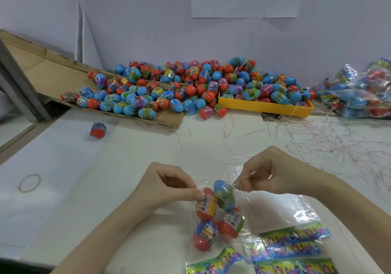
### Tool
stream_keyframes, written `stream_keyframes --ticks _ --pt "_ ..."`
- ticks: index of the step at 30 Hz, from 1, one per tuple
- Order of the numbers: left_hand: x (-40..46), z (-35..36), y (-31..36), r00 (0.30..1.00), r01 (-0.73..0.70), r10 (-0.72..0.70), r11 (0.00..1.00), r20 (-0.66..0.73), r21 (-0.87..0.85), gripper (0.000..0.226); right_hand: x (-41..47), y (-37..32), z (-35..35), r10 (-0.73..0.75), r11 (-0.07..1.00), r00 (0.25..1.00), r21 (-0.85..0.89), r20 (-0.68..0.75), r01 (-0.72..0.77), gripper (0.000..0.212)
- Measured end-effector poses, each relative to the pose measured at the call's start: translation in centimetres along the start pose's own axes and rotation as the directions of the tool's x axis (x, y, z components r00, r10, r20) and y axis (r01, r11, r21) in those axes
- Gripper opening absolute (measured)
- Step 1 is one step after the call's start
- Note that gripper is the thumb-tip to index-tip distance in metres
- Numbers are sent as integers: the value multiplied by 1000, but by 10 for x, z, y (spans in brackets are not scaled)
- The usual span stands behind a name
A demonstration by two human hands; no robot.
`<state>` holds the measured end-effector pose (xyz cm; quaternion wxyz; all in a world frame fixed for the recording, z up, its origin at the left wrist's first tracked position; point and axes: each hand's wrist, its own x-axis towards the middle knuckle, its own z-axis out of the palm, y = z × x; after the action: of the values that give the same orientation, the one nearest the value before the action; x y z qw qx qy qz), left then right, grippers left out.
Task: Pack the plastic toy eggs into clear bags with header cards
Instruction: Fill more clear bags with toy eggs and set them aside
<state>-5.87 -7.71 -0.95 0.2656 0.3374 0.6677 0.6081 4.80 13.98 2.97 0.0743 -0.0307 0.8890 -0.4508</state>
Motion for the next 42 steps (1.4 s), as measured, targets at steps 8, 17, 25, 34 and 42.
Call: stream_keyframes --ticks 8,17,25,34,42 --pt "-2 2 4 998 -16 14 1000 -61 -25 12 -7 -23 -27 -48 982 995 -184 -89 31 37" --pt "-4 2 3 991 -65 60 997 -121 -42 13 27 -24 35 49 989 992 -146 117 -32 44" --pt "-5 -2 2 991 -27 6 987 -131 -161 23 7 -4 13 36 947 986 310 163 -86 34" --pt "-4 -5 -2 987 132 -153 949 -51 -287 44 -25 5 0 22 894 992 441 127 -76 16" --pt "6 -6 -8 923 -17 -88 963 -374 -268 29 -61 21 -111 358 745 554 588 -752 316 34"
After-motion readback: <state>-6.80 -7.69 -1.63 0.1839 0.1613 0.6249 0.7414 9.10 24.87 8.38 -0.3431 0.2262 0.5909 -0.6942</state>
